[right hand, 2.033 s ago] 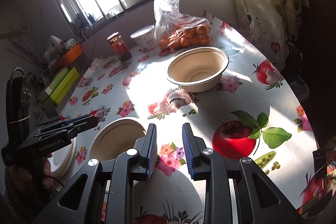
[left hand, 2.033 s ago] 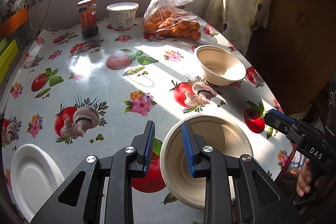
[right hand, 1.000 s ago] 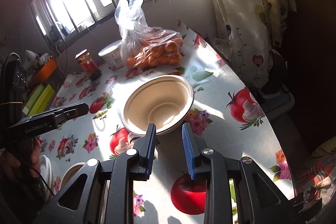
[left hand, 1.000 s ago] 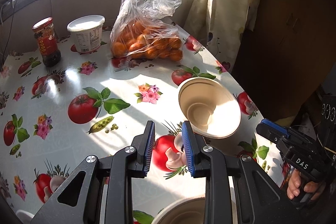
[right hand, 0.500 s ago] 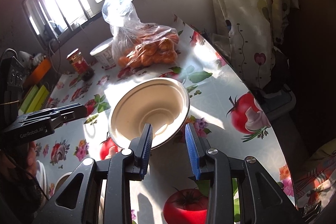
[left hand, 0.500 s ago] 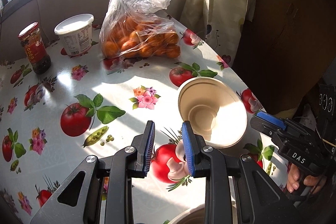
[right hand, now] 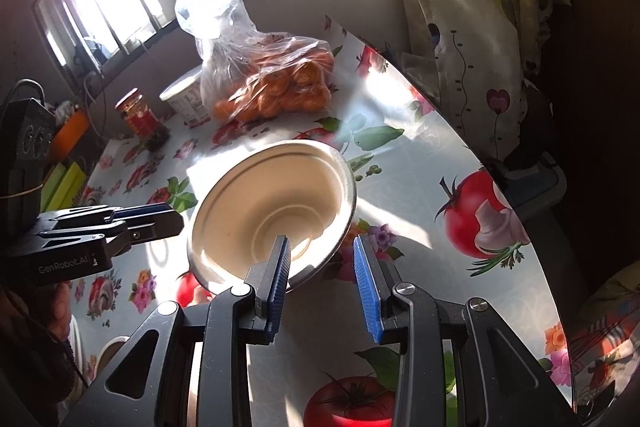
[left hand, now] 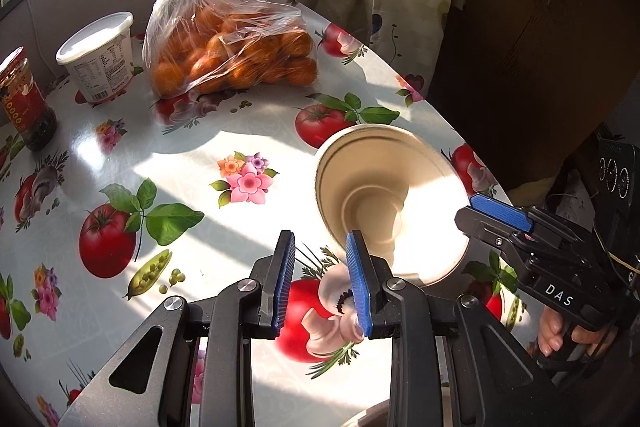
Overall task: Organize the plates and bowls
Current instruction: 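Lift the held tan bowl off the table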
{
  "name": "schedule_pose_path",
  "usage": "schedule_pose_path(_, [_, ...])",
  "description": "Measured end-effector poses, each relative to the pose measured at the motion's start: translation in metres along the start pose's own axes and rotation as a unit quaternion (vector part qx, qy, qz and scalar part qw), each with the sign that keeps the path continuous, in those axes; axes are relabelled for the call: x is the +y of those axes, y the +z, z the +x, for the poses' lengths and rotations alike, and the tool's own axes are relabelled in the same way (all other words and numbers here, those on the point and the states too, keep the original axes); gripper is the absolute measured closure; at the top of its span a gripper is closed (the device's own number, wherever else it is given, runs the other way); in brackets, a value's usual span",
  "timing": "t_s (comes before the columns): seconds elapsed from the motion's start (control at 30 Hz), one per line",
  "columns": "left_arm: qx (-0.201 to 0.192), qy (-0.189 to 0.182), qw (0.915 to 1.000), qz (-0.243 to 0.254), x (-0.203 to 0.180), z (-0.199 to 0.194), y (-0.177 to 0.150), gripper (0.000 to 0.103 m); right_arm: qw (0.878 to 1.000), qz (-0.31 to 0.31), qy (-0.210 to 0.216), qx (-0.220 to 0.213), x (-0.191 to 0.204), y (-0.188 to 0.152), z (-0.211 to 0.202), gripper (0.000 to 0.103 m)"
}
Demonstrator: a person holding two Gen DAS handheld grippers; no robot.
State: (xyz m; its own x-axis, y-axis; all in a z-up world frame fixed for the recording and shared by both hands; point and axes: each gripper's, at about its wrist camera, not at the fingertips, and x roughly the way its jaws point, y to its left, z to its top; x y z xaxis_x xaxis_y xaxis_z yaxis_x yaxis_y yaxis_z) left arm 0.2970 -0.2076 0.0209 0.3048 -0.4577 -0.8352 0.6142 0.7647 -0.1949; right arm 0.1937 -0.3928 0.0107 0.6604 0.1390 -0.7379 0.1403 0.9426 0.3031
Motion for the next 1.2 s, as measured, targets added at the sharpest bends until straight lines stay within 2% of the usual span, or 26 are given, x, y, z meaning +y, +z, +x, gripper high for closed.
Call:
schedule_pose_path(0.47, [0.016,-0.030,0.9994,0.001,-0.002,0.016,-0.001,0.075,1.000,0.002,0.015,0.009,0.001,-0.002,0.008,0.071])
schedule_pose_path(0.67, [0.016,-0.026,0.9995,-0.003,-0.001,0.017,-0.001,0.076,1.000,0.003,0.017,0.009,0.002,-0.003,0.009,0.071])
schedule_pose_path(0.77, [0.012,-0.024,0.9996,0.001,-0.004,0.016,-0.001,0.081,1.000,0.003,0.018,0.009,0.002,-0.003,0.008,0.072])
schedule_pose_path(1.2, [0.003,-0.015,0.9999,0.003,-0.006,0.012,-0.001,0.082,1.000,0.003,0.016,0.009,0.003,-0.004,0.008,0.075])
